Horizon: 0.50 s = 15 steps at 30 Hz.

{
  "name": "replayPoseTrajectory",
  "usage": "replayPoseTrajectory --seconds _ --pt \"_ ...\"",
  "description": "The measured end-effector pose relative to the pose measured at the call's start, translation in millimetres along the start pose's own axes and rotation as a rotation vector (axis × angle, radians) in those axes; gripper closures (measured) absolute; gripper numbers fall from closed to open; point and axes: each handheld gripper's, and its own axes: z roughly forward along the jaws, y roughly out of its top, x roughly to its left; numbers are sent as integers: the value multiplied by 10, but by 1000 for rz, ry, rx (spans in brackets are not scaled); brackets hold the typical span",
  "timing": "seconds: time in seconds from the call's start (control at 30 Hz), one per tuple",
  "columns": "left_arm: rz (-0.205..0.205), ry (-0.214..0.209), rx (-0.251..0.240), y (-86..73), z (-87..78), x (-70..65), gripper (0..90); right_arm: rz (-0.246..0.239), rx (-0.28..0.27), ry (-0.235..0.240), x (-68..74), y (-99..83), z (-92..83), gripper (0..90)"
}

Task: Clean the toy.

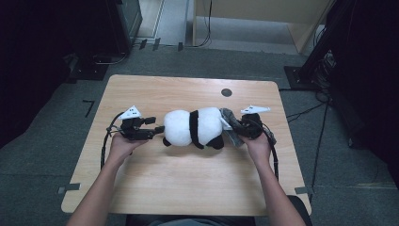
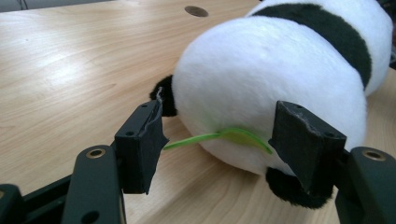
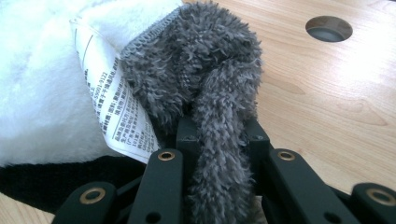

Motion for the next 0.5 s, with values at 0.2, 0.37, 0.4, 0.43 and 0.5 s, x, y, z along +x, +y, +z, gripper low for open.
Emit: replayPoseTrajectory --seconds 0.2,0.37,0.4,0.43,0.5 --pt "-7 1 -3 1 -66 73 345 0 1 0 -8 -4 -12 756" --pt "3 -30 23 -7 53 38 351 -5 8 9 12 9 20 756" --pt "0 -39 22 -9 68 30 352 -6 5 13 25 18 38 756" --pt "-2 -39 17 -16 78 19 353 -6 9 14 34 25 44 758" --pt "-3 -42 -4 -49 78 10 357 -22 17 12 64 47 76 760"
